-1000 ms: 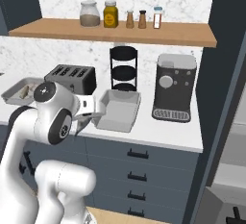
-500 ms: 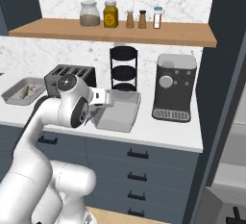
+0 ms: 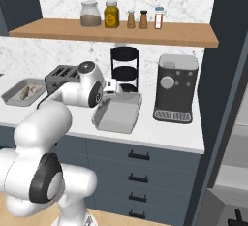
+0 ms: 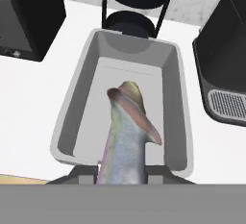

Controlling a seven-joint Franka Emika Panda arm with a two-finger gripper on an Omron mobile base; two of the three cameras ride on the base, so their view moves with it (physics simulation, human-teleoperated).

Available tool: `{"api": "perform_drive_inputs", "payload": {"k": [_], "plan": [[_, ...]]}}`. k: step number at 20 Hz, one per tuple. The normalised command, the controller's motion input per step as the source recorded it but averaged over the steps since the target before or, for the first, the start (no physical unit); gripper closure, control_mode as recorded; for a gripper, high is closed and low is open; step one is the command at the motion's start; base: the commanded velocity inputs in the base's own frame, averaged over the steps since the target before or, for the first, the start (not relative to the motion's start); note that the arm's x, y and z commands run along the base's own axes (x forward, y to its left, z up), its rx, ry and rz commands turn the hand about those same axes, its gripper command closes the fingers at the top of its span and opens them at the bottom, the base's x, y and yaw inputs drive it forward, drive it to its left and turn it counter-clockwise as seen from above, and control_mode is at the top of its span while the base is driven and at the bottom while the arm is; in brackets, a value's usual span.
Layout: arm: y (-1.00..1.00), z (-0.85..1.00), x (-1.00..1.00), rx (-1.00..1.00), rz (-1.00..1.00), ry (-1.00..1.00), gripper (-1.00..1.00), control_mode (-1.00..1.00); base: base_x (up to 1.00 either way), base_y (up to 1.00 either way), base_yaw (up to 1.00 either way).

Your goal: Place one garlic and one fish in each tupperware on the nearby counter, to pack two identical lunches.

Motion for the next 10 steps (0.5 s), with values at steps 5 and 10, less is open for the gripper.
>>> {"api": "perform_drive_inputs", "payload": {"k": [5,10], "plan": [[-0.02,-0.36,0.95,0.00,0.00,0.06,1.00,-1.00,0.00,0.00,0.00],[0.00,-0.59,0.62,0.00,0.00,0.00,1.00,-1.00,0.00,0.00,0.00]]}}
